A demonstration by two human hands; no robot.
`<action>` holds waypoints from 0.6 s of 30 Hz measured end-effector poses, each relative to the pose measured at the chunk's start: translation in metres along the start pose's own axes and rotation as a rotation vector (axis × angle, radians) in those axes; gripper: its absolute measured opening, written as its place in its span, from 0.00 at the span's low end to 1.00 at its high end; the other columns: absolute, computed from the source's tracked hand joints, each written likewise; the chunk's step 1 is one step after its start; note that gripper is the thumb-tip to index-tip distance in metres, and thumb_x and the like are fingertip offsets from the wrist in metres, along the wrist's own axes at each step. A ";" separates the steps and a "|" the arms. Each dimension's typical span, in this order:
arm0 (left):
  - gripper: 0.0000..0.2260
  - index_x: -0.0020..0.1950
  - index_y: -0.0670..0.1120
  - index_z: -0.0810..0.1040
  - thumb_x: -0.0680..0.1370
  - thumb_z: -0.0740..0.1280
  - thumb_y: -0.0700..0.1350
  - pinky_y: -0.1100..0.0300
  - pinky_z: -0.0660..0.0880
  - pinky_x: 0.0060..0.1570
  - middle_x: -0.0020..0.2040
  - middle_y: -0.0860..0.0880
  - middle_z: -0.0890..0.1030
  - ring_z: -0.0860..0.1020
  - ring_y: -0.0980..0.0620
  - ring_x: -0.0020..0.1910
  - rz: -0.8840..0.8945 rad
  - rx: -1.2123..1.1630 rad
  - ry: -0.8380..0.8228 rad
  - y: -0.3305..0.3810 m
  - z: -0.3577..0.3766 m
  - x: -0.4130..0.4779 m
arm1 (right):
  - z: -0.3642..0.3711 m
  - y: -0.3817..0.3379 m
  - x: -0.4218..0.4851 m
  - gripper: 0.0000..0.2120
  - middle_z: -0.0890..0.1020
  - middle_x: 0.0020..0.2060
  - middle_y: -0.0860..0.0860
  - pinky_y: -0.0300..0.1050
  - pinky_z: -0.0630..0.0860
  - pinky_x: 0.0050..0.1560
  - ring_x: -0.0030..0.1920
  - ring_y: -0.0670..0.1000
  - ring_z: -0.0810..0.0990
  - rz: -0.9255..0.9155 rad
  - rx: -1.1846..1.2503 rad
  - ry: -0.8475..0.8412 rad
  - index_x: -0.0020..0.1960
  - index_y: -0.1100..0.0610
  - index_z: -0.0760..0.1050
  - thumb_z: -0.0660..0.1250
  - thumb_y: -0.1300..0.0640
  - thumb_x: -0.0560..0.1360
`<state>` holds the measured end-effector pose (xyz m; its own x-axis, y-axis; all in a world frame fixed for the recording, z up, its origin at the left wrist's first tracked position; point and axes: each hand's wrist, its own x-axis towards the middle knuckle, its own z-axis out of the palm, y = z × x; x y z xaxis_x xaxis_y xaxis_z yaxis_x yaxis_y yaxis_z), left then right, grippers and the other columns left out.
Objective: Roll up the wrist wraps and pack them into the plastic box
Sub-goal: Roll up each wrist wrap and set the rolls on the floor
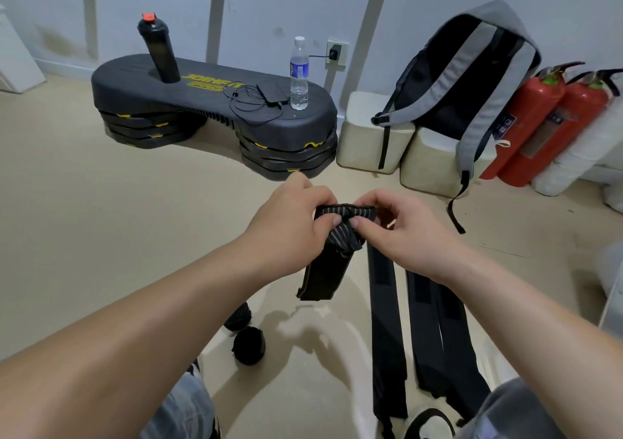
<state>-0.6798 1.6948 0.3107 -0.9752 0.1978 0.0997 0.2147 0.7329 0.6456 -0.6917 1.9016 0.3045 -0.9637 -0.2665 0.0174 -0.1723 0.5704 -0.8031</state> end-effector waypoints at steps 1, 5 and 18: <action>0.02 0.51 0.51 0.80 0.83 0.69 0.47 0.55 0.71 0.50 0.50 0.51 0.75 0.75 0.51 0.50 0.015 -0.010 0.001 0.000 -0.001 0.000 | -0.001 -0.002 -0.001 0.03 0.79 0.43 0.48 0.38 0.73 0.45 0.41 0.44 0.76 -0.017 -0.025 0.024 0.50 0.46 0.82 0.73 0.54 0.79; 0.07 0.46 0.51 0.76 0.84 0.68 0.46 0.62 0.65 0.36 0.35 0.55 0.76 0.73 0.59 0.34 -0.009 -0.172 -0.028 0.003 -0.003 -0.003 | 0.000 -0.005 -0.002 0.00 0.80 0.44 0.48 0.38 0.73 0.43 0.40 0.43 0.77 -0.002 0.096 -0.010 0.52 0.53 0.78 0.69 0.57 0.82; 0.06 0.53 0.43 0.79 0.81 0.64 0.36 0.49 0.79 0.36 0.35 0.36 0.84 0.80 0.45 0.32 -0.220 -0.588 -0.016 0.014 -0.004 -0.005 | 0.002 -0.009 -0.001 0.04 0.76 0.31 0.51 0.37 0.70 0.33 0.31 0.45 0.73 0.074 0.364 -0.019 0.52 0.55 0.78 0.66 0.61 0.84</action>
<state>-0.6720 1.7017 0.3227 -0.9912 0.0958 -0.0910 -0.0612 0.2776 0.9588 -0.6882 1.8948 0.3105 -0.9662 -0.2513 -0.0568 -0.0154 0.2761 -0.9610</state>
